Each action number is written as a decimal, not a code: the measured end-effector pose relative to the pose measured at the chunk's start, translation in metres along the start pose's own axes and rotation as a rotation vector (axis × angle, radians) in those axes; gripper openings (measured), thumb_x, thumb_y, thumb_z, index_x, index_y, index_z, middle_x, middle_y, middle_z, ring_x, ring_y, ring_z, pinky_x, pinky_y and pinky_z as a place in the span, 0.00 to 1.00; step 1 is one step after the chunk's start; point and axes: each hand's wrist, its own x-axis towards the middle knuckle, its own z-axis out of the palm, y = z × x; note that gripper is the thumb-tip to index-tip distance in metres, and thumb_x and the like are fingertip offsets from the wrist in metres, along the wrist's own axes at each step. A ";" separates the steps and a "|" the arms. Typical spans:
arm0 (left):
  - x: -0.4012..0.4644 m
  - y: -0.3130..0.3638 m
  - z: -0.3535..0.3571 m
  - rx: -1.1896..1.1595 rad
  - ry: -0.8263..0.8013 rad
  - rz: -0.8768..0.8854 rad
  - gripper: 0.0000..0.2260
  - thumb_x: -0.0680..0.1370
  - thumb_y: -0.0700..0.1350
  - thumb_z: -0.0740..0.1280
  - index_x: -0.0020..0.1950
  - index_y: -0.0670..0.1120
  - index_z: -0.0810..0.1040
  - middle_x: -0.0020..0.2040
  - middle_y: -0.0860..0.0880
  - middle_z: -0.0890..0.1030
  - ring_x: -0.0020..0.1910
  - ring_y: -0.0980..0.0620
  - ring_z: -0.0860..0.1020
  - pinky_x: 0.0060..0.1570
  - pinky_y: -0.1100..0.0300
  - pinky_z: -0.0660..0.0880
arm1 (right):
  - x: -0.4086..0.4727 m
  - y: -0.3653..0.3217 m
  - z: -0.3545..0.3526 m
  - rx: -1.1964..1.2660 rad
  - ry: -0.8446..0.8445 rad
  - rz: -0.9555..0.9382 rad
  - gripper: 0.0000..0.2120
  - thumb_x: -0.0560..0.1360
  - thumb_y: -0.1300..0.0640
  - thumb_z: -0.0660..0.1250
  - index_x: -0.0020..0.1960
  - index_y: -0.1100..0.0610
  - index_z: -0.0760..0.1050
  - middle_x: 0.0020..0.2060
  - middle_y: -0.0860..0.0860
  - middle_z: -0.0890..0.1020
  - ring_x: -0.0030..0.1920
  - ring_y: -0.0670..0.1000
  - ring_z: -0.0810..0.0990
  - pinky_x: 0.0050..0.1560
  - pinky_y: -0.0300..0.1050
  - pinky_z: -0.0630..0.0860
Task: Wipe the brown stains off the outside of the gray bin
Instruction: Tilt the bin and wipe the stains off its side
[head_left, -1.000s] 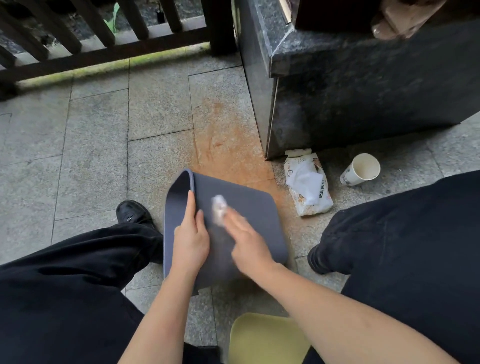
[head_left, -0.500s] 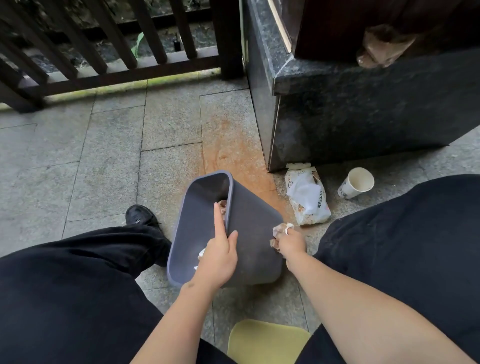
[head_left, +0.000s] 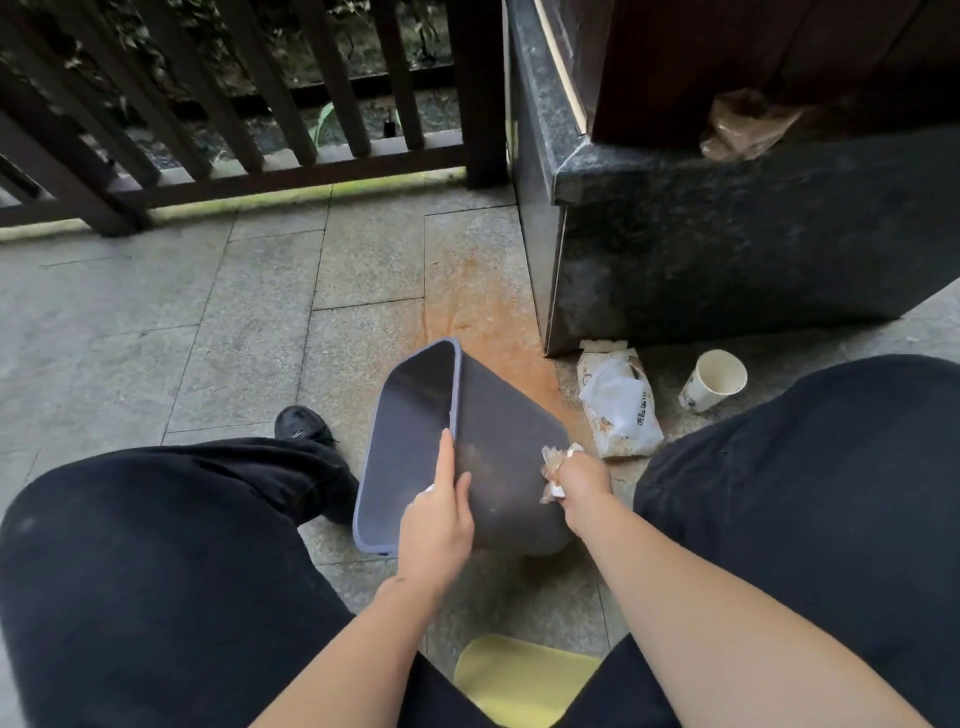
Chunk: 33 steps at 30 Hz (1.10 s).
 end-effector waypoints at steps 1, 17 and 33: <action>0.003 -0.002 -0.002 -0.029 0.023 -0.022 0.28 0.85 0.52 0.54 0.81 0.60 0.45 0.34 0.48 0.76 0.33 0.47 0.75 0.35 0.51 0.71 | -0.001 -0.008 0.001 0.086 -0.024 -0.032 0.15 0.78 0.66 0.61 0.64 0.69 0.74 0.36 0.51 0.76 0.33 0.49 0.76 0.33 0.43 0.76; 0.024 -0.001 -0.015 -0.280 0.032 -0.097 0.22 0.85 0.56 0.54 0.79 0.61 0.58 0.36 0.65 0.72 0.34 0.72 0.73 0.44 0.55 0.73 | 0.016 -0.025 0.014 -0.354 -0.104 -0.163 0.11 0.80 0.64 0.56 0.53 0.61 0.78 0.42 0.57 0.81 0.39 0.54 0.79 0.37 0.43 0.72; 0.083 -0.018 -0.042 -0.437 0.007 -0.107 0.29 0.81 0.64 0.51 0.77 0.52 0.67 0.68 0.68 0.72 0.66 0.75 0.66 0.66 0.74 0.61 | 0.041 -0.017 0.053 -0.762 -0.308 -0.633 0.24 0.83 0.62 0.53 0.77 0.48 0.63 0.78 0.45 0.60 0.76 0.51 0.62 0.73 0.46 0.62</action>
